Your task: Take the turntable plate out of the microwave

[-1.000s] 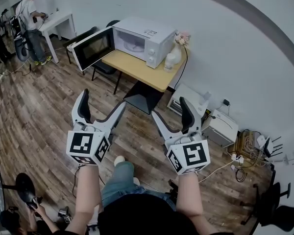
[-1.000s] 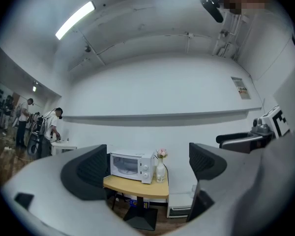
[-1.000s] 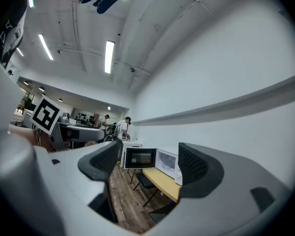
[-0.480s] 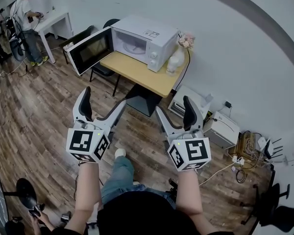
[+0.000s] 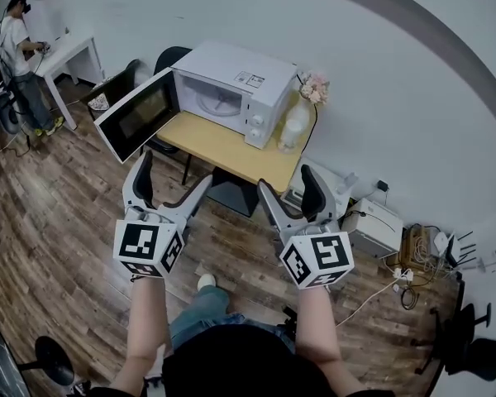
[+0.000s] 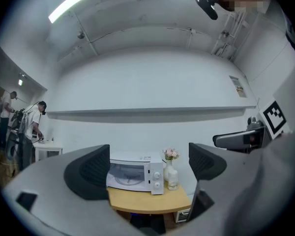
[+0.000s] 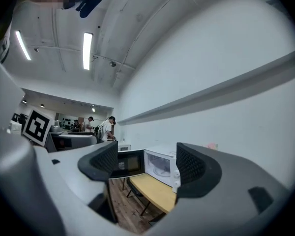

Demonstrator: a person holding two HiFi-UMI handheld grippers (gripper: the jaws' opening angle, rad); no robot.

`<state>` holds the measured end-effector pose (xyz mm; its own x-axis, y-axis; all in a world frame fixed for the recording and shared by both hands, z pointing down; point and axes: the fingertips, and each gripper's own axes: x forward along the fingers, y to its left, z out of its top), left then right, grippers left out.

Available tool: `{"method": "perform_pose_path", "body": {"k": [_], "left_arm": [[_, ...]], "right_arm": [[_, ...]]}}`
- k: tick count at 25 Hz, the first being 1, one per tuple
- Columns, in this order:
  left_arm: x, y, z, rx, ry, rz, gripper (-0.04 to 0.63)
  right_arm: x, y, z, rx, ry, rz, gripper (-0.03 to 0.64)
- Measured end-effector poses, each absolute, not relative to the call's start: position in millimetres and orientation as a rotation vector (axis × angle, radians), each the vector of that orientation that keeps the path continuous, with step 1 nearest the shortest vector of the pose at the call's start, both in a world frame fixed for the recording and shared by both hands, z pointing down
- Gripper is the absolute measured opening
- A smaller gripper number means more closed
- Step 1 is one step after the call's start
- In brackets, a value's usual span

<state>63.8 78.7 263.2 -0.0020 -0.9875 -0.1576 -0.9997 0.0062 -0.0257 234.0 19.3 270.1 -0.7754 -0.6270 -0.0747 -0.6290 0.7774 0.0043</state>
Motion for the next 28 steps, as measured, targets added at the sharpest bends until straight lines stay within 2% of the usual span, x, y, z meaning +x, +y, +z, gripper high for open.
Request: {"method": "perform_pose_path", "body": {"k": [7, 15, 22, 28], "left_arm": [[-2, 22, 273, -2.165, 2.139, 0.134, 0.506], [-46, -34, 289, -2.244, 2.096, 0.095, 0.503], [-64, -68, 311, -2.285, 2.120, 0.073, 0.471], [-85, -86, 329, -2.266, 2.182, 0.031, 0.397]], "right_arm": [[170, -33, 280, -1.093, 2.931, 0.051, 0.380], [126, -84, 291, -1.245, 2.881, 0.049, 0.380], [104, -112, 312, -1.262, 2.922, -0.013, 0.380], [81, -134, 325, -1.245, 2.930, -0.071, 0.379]]}}
